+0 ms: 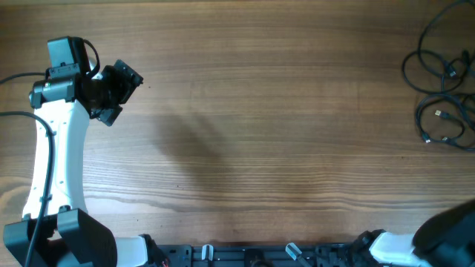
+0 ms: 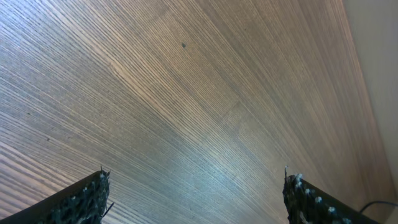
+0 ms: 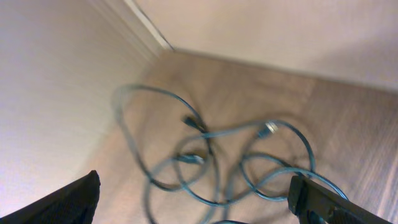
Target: Untangle cables
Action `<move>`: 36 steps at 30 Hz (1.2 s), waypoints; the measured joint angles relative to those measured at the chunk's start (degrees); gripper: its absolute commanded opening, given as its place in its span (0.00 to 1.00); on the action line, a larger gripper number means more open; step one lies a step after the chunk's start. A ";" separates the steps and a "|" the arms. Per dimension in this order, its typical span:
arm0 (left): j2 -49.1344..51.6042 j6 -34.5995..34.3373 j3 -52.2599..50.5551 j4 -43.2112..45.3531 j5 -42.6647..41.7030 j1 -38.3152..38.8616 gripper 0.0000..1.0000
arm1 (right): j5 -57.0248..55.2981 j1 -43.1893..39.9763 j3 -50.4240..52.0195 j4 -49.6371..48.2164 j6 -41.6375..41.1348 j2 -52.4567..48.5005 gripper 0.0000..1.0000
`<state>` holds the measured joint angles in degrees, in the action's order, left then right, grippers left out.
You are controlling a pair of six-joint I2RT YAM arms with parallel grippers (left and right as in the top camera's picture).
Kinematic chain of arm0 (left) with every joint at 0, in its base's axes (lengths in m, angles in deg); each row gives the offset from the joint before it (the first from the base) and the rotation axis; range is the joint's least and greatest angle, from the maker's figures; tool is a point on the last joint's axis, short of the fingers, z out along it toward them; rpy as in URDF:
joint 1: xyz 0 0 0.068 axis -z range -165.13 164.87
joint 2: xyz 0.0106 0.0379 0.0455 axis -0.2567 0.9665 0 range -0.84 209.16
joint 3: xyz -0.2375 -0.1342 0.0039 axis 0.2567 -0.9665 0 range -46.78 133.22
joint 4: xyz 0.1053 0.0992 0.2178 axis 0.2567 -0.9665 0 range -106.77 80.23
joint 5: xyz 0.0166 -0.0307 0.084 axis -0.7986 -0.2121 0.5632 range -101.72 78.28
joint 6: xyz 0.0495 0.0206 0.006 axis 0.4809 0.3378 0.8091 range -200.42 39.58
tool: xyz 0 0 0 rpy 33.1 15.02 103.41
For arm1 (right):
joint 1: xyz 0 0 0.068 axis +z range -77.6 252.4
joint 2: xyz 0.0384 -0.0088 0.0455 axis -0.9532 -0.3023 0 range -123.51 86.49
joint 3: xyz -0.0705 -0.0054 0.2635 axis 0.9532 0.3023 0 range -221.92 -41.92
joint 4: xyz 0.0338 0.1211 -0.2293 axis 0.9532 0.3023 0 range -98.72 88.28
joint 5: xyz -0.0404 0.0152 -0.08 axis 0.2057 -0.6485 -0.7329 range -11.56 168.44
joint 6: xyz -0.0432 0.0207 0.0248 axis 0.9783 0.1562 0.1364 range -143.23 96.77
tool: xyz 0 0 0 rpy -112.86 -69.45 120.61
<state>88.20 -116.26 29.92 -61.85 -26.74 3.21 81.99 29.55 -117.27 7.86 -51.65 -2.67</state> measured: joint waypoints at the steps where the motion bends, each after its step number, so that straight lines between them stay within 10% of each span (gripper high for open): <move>1: 0.00 0.00 0.00 0.00 -0.02 0.02 0.92 | 0.70 0.37 0.00 0.07 0.22 3.80 1.00; 15: -24.33 13.49 0.13 7.56 -5.88 0.00 1.00 | 24.74 26.91 -0.02 7.76 17.94 31.43 1.00; 24: -28.28 14.71 0.17 3.15 -5.88 0.00 1.00 | -8.11 62.42 -1.77 29.75 27.30 24.26 1.00; 28: -27.56 14.80 0.17 2.54 -5.88 0.02 1.00 | -9.77 64.08 -14.10 50.40 25.24 16.83 1.00; 36: -27.47 14.80 0.17 1.40 -5.88 0.02 1.00 | -6.82 64.08 -20.65 56.48 14.93 21.66 1.00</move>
<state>60.72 -101.46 30.10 -60.45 -32.62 3.23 75.17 93.64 -137.93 64.34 -36.72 18.99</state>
